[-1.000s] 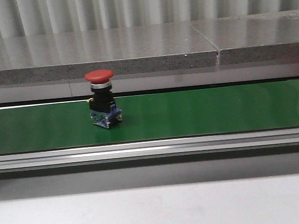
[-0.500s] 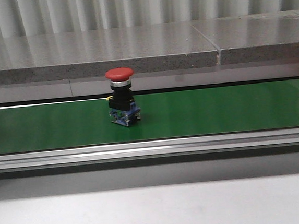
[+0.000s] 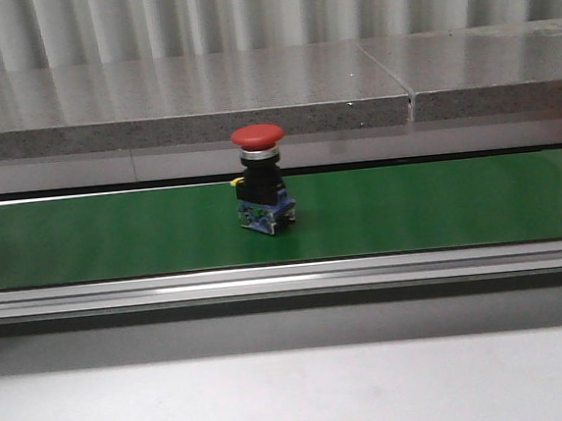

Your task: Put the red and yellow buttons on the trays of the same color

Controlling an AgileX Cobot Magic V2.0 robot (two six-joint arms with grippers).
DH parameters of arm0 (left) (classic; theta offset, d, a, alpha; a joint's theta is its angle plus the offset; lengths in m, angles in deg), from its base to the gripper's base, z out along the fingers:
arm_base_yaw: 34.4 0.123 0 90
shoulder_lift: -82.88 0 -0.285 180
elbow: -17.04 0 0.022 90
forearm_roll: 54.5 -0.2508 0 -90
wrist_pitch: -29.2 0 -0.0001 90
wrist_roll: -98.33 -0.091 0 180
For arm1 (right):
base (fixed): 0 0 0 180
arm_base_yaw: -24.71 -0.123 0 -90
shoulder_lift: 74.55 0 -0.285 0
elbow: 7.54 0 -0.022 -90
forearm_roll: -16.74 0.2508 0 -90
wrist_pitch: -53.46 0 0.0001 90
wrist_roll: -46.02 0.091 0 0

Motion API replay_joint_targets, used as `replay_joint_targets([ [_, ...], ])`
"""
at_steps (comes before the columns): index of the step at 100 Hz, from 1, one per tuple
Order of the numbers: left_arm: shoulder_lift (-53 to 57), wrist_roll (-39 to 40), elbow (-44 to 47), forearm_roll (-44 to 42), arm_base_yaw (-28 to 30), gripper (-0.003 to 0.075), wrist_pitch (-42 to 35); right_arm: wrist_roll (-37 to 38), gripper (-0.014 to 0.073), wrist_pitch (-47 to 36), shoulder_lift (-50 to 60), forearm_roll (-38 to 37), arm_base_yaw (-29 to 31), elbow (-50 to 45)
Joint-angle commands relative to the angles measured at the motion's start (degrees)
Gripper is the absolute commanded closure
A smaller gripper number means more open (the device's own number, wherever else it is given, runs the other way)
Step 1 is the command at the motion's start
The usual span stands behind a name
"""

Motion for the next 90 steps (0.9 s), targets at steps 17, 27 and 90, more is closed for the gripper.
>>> replay_joint_targets([
  [17, 14.7, -1.0, 9.3, 0.6, -4.3, 0.0061, -12.2, -0.3, 0.0661, -3.3, 0.4, 0.2, -0.2, 1.3],
  [27, 19.8, -1.0, 14.1, 0.6, -6.0, 0.0093, -15.0, -0.3, 0.0661, -3.3, 0.4, 0.2, -0.2, 1.3],
  [90, 31.7, -1.0, 24.1, 0.6, -6.8, 0.074, -19.4, -0.3, 0.0661, -4.7, 0.4, 0.2, -0.2, 1.3],
])
